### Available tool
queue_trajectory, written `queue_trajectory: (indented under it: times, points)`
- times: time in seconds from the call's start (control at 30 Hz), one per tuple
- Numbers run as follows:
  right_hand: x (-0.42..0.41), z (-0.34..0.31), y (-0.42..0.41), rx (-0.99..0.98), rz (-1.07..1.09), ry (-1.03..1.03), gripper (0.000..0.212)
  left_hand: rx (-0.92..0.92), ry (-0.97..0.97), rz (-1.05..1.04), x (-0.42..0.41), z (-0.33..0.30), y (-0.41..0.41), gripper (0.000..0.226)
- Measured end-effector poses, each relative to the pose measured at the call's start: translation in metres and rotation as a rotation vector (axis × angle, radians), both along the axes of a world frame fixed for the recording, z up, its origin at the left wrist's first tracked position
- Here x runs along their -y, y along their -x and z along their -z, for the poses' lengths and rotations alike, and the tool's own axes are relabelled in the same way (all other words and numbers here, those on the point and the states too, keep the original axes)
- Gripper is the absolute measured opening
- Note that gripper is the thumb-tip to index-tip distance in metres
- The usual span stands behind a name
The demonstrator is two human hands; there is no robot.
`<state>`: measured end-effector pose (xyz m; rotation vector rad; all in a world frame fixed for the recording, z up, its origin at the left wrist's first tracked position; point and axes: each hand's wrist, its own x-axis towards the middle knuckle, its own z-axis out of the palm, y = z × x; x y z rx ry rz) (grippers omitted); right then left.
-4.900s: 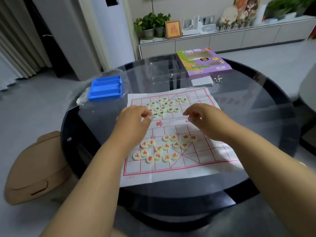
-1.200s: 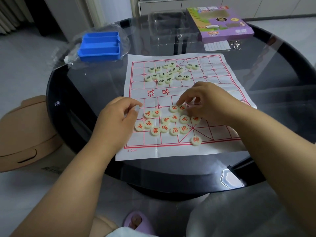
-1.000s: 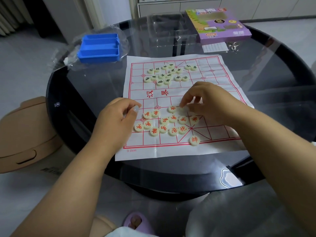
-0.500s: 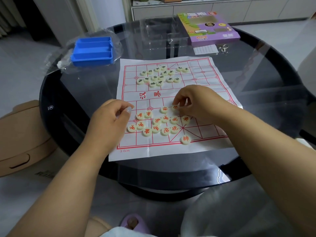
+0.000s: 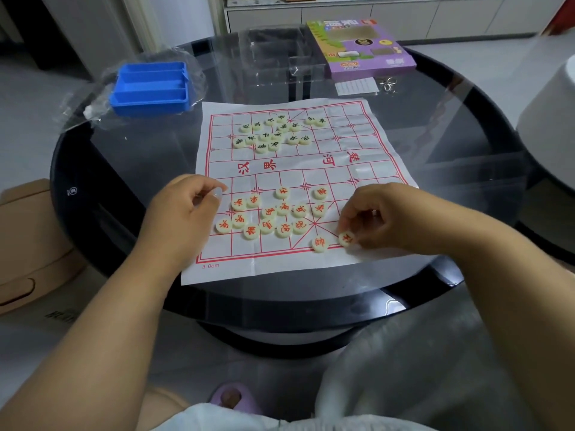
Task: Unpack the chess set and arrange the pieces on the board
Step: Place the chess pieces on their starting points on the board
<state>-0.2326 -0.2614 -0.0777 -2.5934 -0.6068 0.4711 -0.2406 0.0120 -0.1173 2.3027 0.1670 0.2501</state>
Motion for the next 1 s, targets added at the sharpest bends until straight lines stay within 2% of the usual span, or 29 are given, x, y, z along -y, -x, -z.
queue_trajectory:
  times: [0.13,0.27,0.37,0.53,1.0]
  points:
    - [-0.002,-0.008,0.001,-0.014,-0.011,-0.002,0.023,-0.008,0.017,-0.001,0.000,0.001,0.000,0.017]
    - [-0.022,-0.017,-0.016,0.162,0.095,-0.165,0.018,-0.010,0.012,-0.007,-0.001,0.001,-0.001,0.013]
    - [-0.048,-0.009,-0.038,0.233,0.080,-0.099,0.023,-0.008,0.020,-0.009,-0.001,0.000,-0.001,0.012]
    - [-0.071,0.003,-0.059,0.175,-0.032,0.038,0.030,-0.004,0.039,0.003,-0.004,0.002,-0.003,0.010]
    - [-0.076,0.003,-0.057,0.188,-0.097,0.097,0.025,-0.023,0.024,0.001,-0.001,-0.001,-0.001,0.009]
